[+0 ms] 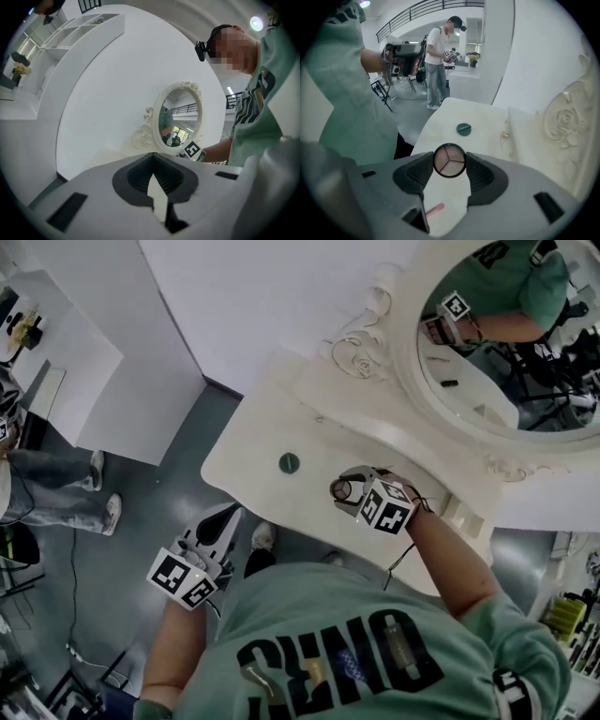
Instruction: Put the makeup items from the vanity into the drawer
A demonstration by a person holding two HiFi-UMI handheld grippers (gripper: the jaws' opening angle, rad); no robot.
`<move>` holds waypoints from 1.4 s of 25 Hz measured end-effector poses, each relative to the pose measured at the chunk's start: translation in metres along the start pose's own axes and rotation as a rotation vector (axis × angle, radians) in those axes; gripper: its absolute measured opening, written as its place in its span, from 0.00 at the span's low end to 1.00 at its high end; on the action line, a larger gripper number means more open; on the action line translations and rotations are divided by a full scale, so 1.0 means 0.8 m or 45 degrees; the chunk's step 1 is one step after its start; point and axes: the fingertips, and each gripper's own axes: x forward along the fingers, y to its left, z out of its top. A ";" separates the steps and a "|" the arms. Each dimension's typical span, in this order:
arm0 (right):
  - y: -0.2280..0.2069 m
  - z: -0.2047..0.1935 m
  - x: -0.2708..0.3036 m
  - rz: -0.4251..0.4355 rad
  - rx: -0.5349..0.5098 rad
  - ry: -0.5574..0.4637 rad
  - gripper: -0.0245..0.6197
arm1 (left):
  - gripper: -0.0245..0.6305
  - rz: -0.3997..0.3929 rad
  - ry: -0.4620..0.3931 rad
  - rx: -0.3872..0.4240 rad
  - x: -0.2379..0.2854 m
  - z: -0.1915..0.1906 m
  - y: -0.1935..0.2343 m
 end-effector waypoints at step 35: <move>0.170 -0.330 -0.409 -0.969 1.120 -0.650 0.39 | 0.05 -1.076 0.304 0.242 0.280 -0.059 -0.447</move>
